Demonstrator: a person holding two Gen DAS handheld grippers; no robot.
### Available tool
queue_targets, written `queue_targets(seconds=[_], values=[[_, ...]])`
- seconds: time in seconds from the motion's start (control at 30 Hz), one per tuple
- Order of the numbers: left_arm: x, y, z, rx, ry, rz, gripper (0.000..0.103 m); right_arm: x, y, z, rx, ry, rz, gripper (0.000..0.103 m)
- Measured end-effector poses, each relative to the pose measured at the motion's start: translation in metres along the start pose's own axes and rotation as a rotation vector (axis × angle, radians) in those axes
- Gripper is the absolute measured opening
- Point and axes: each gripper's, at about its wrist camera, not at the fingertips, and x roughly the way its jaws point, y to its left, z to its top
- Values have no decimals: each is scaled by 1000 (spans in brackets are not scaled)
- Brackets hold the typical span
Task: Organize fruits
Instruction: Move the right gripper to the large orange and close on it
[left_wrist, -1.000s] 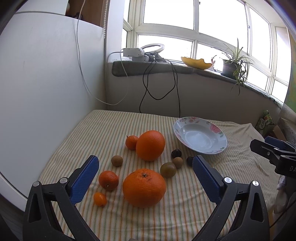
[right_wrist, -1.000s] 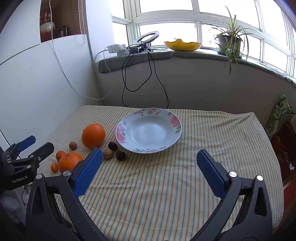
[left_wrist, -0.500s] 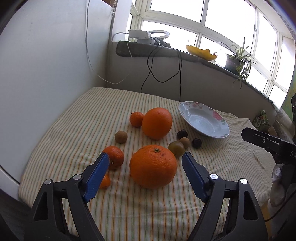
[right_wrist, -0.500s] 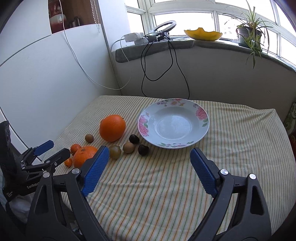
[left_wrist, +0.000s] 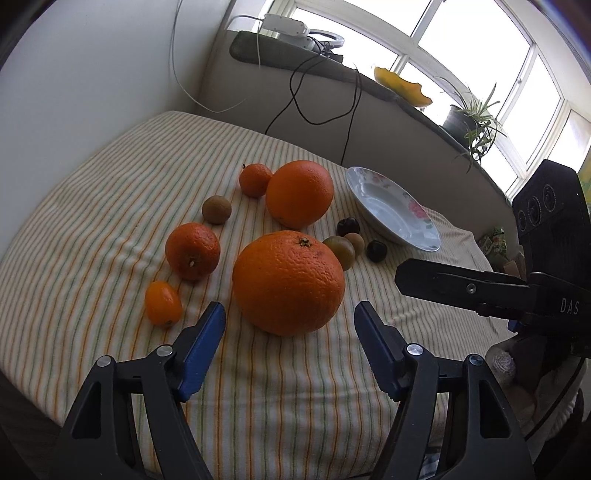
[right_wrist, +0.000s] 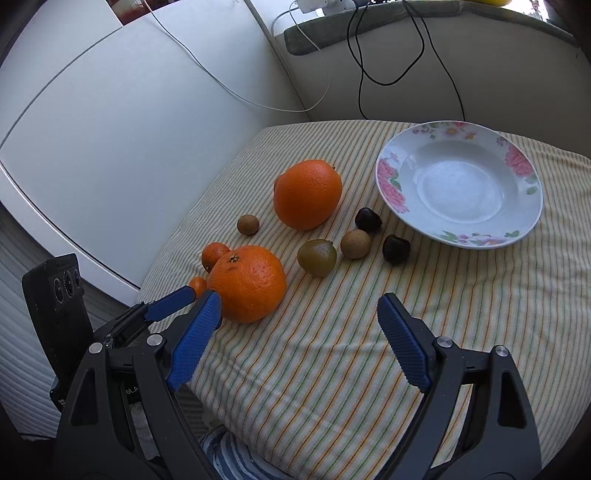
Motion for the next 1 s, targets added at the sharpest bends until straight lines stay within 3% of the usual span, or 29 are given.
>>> queue_targets(seconds=[0.17,0.43,0.87,1.0], values=[[4,0,1,-7,9,-12,71,29,0,3,52,80,76,89],[13,5,6,-14,22,-8,71,62,2,11,99,143,124,83],[23,13,4,-48,32,-50,71,92,11,22,98,190,129,83],[24,14,5,-47,33,-57,71,94,15,24,89,201,152,75]])
